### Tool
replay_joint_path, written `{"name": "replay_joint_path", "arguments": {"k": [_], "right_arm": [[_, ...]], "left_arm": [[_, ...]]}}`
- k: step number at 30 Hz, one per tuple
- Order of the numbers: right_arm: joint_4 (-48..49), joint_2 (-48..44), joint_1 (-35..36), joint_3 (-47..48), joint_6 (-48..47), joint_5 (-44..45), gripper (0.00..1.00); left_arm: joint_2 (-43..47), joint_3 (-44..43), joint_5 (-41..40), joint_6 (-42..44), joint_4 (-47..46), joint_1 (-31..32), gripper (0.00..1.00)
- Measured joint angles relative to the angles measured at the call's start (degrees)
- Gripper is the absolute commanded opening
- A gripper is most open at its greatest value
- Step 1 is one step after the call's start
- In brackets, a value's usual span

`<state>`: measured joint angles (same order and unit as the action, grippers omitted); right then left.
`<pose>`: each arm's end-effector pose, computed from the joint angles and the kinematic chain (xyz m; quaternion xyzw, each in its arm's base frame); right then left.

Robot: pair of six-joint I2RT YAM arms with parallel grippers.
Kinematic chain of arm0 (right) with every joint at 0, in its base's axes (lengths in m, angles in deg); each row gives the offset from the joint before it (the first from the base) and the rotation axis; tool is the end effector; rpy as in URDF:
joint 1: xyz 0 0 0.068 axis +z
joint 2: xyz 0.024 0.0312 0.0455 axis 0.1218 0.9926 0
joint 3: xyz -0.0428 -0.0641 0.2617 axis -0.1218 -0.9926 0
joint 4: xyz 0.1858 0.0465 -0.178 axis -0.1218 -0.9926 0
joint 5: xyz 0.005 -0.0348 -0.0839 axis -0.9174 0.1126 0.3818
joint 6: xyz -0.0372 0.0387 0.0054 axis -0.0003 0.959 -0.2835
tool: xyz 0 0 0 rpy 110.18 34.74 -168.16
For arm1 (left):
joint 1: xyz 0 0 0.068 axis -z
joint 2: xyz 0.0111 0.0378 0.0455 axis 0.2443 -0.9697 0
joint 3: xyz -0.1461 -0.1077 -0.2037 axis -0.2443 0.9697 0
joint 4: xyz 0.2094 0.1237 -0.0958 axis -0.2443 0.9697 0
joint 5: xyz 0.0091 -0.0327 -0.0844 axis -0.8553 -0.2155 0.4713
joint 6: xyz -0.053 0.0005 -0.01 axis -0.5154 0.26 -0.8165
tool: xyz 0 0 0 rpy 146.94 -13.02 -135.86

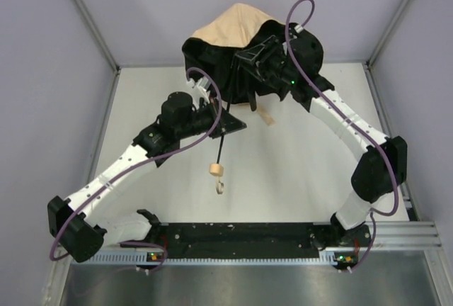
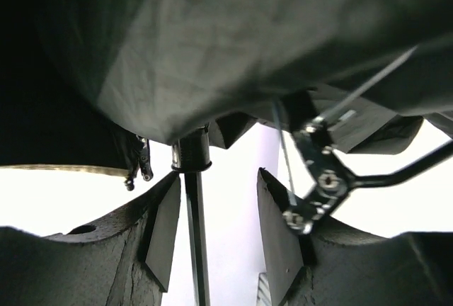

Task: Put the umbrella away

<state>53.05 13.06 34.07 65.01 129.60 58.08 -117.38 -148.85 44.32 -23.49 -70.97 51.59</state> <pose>0.3553 0.1912 0.3932 0.1958 0.7242 0.5505 0.3662 0.2049 -0.1738 0.3675 -0.0065 0.7906 -0.5344 0.2987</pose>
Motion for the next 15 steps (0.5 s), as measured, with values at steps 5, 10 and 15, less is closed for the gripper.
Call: {"name": "replay_joint_path", "arguments": {"k": [5,10,15], "right_arm": [[0.7,0.9,-0.2,1.9,2.4,-1.0,0.43],[1.8,3.0,-0.6,5.8,4.2,-0.4,0.45],[1.5,6.5,-0.7,11.5,5.2,-1.0,0.32]], "left_arm": [[0.0,0.0,-0.4,-0.2,-1.1,0.1,0.00],[0.1,0.0,-1.1,-0.3,-1.4,0.6,0.00],[0.5,0.0,-2.8,-0.4,-1.4,0.9,0.00]]}}
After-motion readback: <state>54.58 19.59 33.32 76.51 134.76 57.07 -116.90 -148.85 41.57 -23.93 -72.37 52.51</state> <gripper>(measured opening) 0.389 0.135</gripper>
